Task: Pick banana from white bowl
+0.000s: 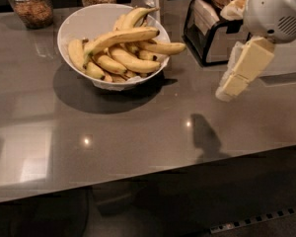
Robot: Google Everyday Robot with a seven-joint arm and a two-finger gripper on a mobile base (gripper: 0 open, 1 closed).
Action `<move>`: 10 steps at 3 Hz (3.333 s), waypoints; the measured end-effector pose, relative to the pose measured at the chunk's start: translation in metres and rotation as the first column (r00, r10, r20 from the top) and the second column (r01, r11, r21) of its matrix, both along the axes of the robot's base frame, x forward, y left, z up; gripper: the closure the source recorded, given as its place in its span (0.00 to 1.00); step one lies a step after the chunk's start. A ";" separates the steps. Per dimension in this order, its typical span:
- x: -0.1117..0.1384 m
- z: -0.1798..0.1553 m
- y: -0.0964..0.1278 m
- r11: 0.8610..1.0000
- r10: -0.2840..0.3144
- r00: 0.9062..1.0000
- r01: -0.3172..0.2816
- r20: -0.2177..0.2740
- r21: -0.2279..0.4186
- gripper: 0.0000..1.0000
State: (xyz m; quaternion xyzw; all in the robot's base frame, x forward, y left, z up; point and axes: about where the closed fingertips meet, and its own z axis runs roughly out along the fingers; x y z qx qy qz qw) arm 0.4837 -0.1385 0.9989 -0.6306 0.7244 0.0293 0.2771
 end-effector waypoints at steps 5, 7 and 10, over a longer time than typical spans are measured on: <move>0.143 0.003 0.184 0.938 0.310 0.943 -0.324 0.118 0.122 0.00; 0.162 -0.027 0.212 0.940 0.331 0.942 -0.335 0.060 0.060 0.03; 0.174 -0.062 0.217 0.947 0.322 0.947 -0.322 -0.003 -0.014 0.51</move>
Offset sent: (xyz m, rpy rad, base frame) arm 0.1047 0.1518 0.0379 0.2524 -0.1617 0.3218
